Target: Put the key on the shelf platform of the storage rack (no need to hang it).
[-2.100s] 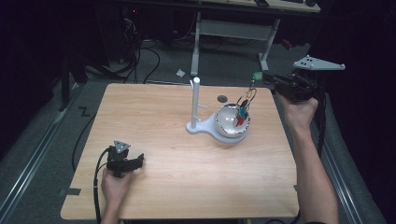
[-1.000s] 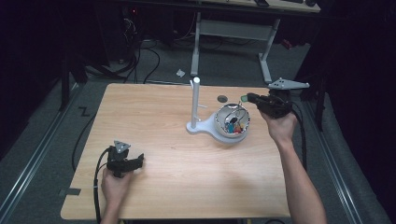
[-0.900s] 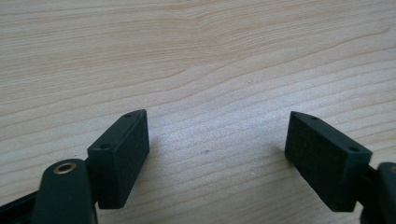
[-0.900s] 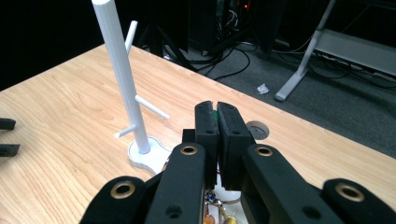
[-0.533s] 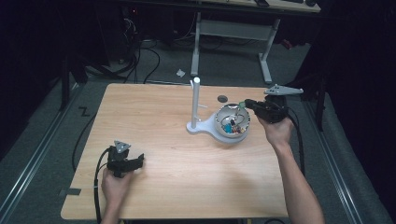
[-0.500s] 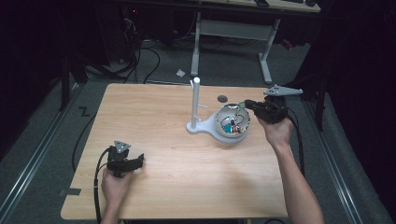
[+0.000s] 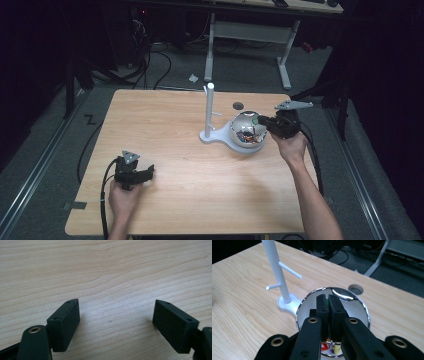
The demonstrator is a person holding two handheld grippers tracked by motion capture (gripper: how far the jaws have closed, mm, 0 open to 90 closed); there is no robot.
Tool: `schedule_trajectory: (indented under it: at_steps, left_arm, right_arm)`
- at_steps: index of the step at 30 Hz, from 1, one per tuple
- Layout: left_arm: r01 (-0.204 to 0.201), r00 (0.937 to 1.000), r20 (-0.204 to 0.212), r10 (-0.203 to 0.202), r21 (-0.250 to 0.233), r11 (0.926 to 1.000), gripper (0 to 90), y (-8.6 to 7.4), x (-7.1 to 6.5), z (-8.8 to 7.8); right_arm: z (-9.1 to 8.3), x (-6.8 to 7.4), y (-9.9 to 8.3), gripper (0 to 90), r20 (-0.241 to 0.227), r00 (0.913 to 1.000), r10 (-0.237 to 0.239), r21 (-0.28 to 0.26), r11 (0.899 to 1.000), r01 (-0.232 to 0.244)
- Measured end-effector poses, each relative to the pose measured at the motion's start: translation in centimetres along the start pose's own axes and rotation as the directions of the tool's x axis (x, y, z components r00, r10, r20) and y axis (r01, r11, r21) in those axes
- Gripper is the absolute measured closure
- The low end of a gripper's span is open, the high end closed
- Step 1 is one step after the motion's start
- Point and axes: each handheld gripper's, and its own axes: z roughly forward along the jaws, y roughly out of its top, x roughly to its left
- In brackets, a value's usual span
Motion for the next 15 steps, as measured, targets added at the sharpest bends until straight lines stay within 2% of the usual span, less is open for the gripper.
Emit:
schedule_trajectory:
  at_steps: [7,15]
  left_arm:
    - [0.0,1.0,0.0,0.0,0.0,1.0,22.2,0.0,0.0,0.0]
    - [0.002,1.0,0.001,-0.002,-0.001,1.0,22.2,0.0,0.0,0.0]
  right_arm:
    - [1.6,-0.5,-1.2,88.5,0.0,0.9997,0.026,0.056,0.998,-0.026]
    - [2.9,-0.1,-1.7,88.2,0.009,0.9999,0.014,0.106,0.994,-0.015]
